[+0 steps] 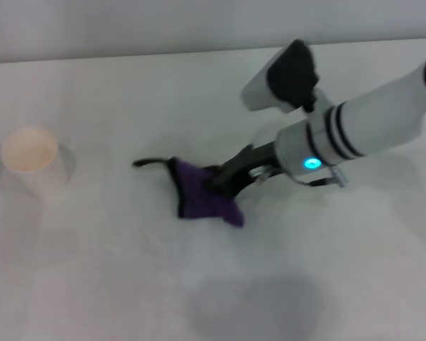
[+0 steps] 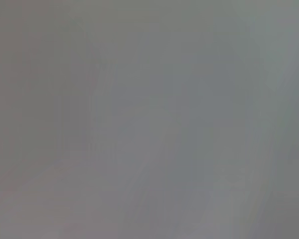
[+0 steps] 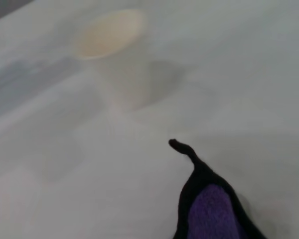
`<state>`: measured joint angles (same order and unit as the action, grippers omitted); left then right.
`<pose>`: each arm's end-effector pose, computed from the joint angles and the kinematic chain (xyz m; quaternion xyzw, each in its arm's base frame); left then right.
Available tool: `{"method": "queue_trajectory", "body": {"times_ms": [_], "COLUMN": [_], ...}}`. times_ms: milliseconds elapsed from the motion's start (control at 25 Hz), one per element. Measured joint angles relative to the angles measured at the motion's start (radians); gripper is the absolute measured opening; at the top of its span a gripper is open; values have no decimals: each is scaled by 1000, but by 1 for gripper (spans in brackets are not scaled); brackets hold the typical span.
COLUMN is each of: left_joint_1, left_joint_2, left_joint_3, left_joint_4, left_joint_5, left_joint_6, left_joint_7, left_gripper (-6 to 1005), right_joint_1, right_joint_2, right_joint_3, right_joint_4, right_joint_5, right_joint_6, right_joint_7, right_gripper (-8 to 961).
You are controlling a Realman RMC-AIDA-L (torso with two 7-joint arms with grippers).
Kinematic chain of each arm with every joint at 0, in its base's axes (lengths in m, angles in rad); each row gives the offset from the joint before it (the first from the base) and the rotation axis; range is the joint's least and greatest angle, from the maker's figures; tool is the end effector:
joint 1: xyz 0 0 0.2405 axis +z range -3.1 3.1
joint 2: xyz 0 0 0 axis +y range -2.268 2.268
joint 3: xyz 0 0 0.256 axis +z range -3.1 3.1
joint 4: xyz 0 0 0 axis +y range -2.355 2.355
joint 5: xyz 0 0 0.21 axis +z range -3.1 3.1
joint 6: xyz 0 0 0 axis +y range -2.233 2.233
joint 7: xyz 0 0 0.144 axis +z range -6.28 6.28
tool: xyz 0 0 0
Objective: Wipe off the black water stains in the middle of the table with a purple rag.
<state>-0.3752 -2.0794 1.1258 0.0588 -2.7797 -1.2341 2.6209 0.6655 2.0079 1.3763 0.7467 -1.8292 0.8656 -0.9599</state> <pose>-0.3644 0.3036 0.0097 -0.6515 -0.3250 -0.3576 0.5848 0.2084 0.3689 -0.0969 -0.9404 0.3124 0.0015 0.1345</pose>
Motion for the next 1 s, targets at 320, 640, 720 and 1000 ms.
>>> {"method": "queue_trajectory", "body": {"times_ms": [320,640,720,1000], "left_joint_1": [7,10,10,9], "left_joint_2": [-1,-1,-2,-1], "left_joint_3": [0,0,0,0], "left_joint_4": [0,0,0,-1], "left_joint_5": [0,0,0,0], "left_joint_6": [-2,-7,-7,-8], "left_joint_7": [-5,-5,-5,-6], "left_gripper": [862,861,861,862], "right_joint_1": [-37,-62,-61,-131], "right_joint_2": [-6,-2,2,7], "right_joint_3": [235,276,269,245], "right_joint_4": [28,109,108,223], "right_joint_5": [-197,-285,-306,-285], "right_joint_6": [65,90,90,52], "right_joint_7": [-1,1,-2,-31], "right_gripper": [173,181,183,190]}}
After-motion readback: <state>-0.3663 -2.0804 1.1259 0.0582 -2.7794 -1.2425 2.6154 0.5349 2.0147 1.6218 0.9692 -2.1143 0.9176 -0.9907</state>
